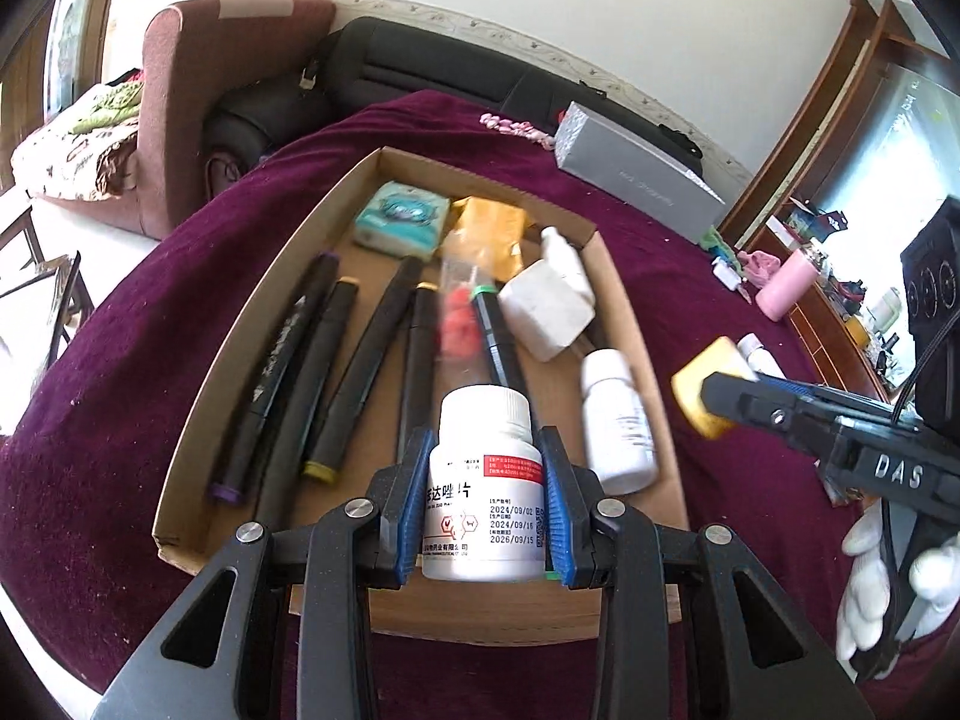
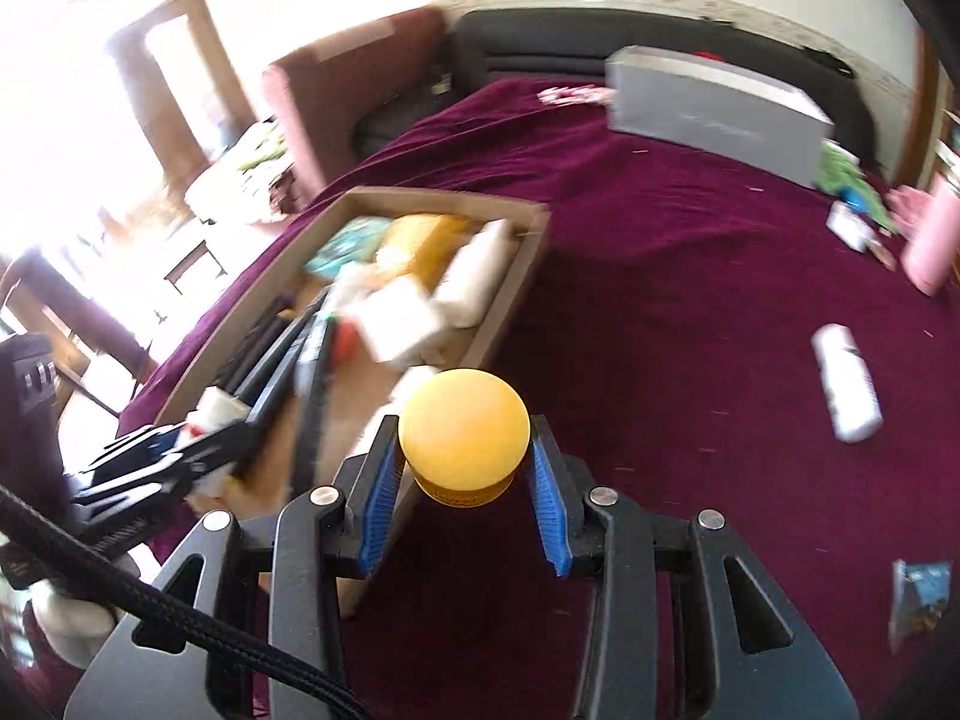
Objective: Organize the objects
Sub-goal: 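Carry the pill bottle and yellow container into the cardboard box with both grippers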
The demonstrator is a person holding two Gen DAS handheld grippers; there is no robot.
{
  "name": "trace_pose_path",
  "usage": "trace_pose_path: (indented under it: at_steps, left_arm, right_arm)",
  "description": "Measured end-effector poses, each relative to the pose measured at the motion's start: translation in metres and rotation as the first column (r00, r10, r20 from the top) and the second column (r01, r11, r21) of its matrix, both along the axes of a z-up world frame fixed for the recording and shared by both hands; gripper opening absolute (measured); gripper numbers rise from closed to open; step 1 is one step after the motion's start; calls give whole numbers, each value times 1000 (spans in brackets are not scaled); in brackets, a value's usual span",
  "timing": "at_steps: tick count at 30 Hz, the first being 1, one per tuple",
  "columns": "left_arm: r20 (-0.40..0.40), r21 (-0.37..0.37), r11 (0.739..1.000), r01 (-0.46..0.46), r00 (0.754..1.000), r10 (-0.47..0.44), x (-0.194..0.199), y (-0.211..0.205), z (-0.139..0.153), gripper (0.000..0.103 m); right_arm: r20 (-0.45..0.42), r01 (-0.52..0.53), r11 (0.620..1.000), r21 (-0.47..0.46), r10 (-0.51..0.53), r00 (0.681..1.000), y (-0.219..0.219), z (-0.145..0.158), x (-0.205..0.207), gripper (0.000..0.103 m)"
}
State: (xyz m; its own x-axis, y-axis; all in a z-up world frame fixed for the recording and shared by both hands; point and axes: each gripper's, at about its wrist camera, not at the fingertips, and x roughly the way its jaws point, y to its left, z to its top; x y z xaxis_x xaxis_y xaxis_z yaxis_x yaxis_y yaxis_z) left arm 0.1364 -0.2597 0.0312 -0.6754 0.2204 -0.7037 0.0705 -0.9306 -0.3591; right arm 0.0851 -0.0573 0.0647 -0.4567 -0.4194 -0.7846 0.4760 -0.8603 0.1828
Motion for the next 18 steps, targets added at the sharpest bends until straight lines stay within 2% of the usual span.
trace_pose_path:
  at_steps: [7, 18]
  left_arm:
    - [14, -9, 1000, 3, 1000, -3, -6, -5, -9, 29]
    - [11, -32, 999, -1, 1000, 1, -11, -5, -11, 29]
  right_arm:
    - [53, -86, 996, 25, 85, 995, -57, -20, 0, 39]
    - [96, -91, 992, 84, 83, 992, -89, -40, -24, 39]
